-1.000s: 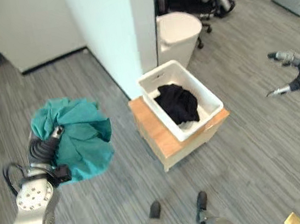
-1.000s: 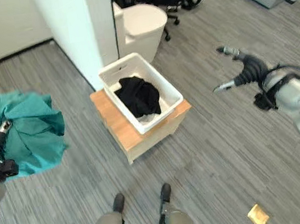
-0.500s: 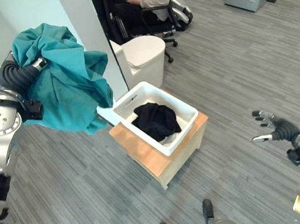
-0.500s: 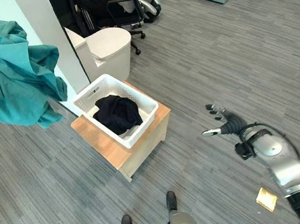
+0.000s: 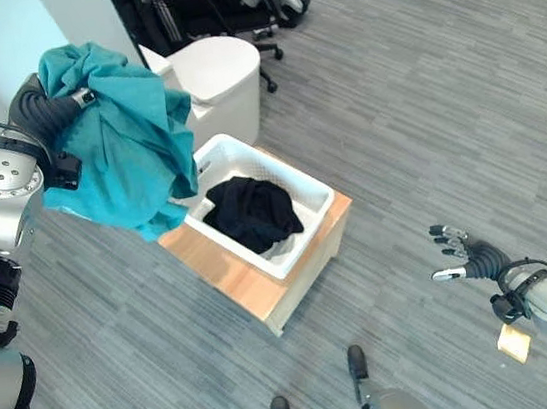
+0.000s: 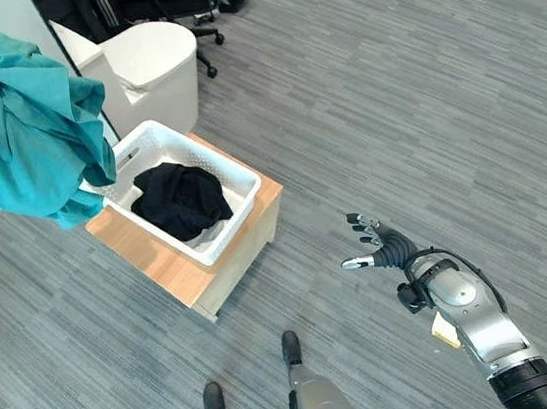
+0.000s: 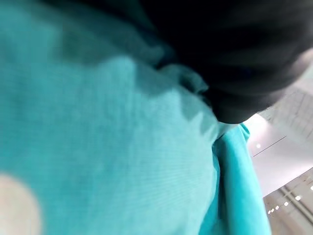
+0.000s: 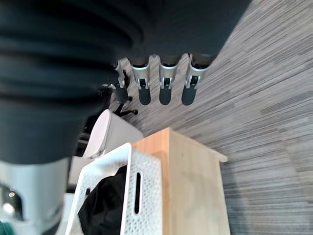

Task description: Pick up bed clothes into laundry basket.

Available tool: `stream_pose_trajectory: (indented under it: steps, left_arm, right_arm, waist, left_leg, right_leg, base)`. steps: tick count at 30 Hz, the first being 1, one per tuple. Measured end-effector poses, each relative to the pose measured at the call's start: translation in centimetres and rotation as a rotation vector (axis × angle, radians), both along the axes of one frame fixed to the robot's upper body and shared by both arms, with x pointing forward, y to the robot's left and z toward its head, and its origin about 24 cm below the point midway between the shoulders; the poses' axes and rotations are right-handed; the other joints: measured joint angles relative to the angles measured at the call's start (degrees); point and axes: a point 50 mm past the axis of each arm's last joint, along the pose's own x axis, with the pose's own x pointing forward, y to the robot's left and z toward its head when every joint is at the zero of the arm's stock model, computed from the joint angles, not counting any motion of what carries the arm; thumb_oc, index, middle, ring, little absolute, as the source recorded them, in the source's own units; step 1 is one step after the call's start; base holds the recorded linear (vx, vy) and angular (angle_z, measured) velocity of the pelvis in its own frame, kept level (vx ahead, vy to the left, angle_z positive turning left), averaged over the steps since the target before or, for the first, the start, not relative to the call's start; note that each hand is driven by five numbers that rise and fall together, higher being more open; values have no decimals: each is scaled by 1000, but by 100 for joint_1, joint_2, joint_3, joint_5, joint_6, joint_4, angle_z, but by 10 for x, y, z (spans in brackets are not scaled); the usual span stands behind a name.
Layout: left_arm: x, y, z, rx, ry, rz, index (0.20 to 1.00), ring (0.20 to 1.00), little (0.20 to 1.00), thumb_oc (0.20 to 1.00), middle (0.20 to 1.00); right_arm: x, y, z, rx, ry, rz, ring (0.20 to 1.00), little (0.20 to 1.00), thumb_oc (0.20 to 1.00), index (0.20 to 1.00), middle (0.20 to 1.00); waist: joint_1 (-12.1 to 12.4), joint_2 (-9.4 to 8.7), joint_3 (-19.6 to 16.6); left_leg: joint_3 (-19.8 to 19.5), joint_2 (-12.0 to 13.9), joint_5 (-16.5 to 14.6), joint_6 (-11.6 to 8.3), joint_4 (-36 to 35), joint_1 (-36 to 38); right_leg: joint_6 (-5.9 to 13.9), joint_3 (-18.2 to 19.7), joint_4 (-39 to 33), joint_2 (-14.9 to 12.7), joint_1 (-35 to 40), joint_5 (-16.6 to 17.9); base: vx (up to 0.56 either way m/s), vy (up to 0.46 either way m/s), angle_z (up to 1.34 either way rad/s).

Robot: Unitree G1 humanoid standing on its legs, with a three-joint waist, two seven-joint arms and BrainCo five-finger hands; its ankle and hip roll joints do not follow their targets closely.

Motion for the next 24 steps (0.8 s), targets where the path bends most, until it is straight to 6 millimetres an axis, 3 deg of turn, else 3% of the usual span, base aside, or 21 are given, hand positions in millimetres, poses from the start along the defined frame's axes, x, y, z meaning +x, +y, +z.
stream_pose_trajectory:
  steps: [8, 14, 24]
  left_arm:
    - [16, -22, -13, -7, 30, -49, 200, 200, 200, 200, 200]
    - [30, -50, 13, 79, -11, -89, 200, 200, 200, 200, 200]
    - [35, -41, 4, 230, 53, 2, 200, 200, 200, 200, 200]
  right_arm:
    - [-1, -3, 1, -4, -12, -21, 1000, 1000, 1000, 1000, 1000]
    - [-4, -2, 0, -11, -26, -38, 1000, 1000, 1000, 1000, 1000]
    - [-7, 0, 2, -9, -48, -43, 1000, 1000, 1000, 1000, 1000]
  waist:
    - [-155, -33, 191]
    - [-432, -177, 578]
    - [-601, -395, 715]
  left_leg:
    - [128, -7, 22, 8, -94, -89]
    - [200, 9, 23, -8, -93, -330]
    - [449, 88, -17, -47, -94, -388]
  right_leg:
    - [17, 117, 1, 16, -199, 29]
    - [5, 220, 3, 66, -493, 101]
    - [-16, 335, 3, 177, -662, 160]
  base:
    - [11, 4, -7]
    - [-6, 1, -10]
    - [-6, -1, -12]
